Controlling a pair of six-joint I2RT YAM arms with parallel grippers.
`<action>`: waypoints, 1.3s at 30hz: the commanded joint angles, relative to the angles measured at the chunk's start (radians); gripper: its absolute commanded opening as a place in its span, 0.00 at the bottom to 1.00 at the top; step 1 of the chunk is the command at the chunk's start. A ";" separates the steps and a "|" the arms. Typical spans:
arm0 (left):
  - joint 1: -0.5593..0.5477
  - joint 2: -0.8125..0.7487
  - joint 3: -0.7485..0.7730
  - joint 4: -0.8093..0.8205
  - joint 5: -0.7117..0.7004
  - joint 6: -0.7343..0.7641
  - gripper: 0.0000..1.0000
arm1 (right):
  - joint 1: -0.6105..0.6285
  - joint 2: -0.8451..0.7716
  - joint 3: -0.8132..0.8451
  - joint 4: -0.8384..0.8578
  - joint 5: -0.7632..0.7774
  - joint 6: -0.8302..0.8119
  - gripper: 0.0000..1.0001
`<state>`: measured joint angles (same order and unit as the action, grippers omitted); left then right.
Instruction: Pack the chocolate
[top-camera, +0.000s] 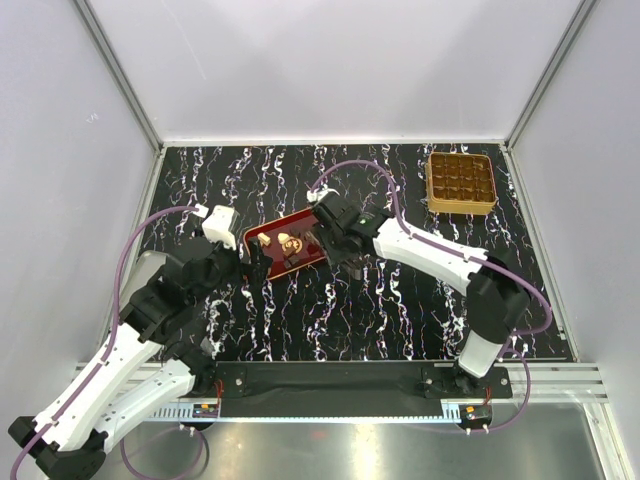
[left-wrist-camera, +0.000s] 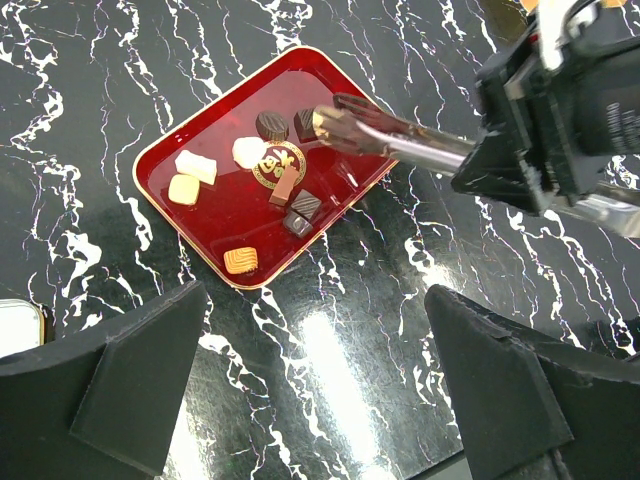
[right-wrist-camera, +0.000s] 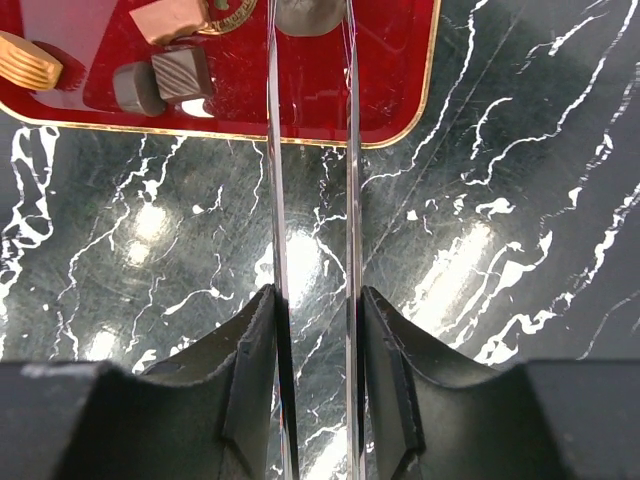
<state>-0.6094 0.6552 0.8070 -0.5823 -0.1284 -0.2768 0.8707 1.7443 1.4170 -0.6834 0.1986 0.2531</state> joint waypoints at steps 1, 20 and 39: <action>0.002 -0.012 -0.005 0.033 -0.016 0.019 0.99 | 0.013 -0.071 0.053 -0.015 0.033 0.018 0.37; 0.002 -0.005 -0.009 0.033 0.001 0.021 0.99 | -0.317 -0.112 0.218 -0.154 0.093 -0.067 0.36; 0.000 -0.008 -0.011 0.030 0.021 0.019 0.99 | -0.906 0.328 0.681 -0.257 0.097 -0.074 0.35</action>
<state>-0.6094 0.6559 0.7982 -0.5823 -0.1196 -0.2764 -0.0116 2.0766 2.0335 -0.9207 0.2729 0.1917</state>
